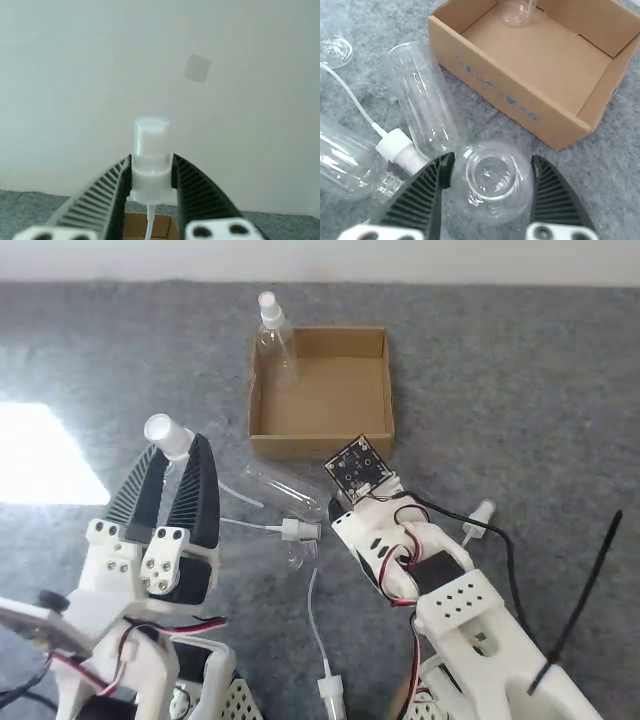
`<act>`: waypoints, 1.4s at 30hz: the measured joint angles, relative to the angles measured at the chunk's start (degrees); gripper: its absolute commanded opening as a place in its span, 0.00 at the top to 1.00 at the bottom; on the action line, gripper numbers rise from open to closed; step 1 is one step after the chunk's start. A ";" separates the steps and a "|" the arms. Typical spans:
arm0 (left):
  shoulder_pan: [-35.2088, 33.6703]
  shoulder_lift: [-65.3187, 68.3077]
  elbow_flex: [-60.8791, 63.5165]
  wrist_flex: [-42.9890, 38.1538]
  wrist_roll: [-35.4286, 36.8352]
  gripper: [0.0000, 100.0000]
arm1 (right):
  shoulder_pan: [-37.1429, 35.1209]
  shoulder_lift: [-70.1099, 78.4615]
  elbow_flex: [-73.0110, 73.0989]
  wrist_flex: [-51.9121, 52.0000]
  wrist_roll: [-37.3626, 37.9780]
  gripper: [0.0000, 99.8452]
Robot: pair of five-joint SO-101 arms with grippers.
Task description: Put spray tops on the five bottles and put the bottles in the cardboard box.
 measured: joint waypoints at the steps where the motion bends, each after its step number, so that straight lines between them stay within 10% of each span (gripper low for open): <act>1: 0.00 0.00 0.00 0.00 0.00 0.99 | 0.00 -1.23 0.09 1.05 0.00 0.87; 17: 0.00 0.00 0.00 -6.68 0.26 0.99 | -6.33 -30.51 2.55 20.31 1.85 0.87; 42: 9.49 -0.09 2.55 -7.56 4.22 0.99 | -16.79 -56.26 10.46 23.56 7.82 0.92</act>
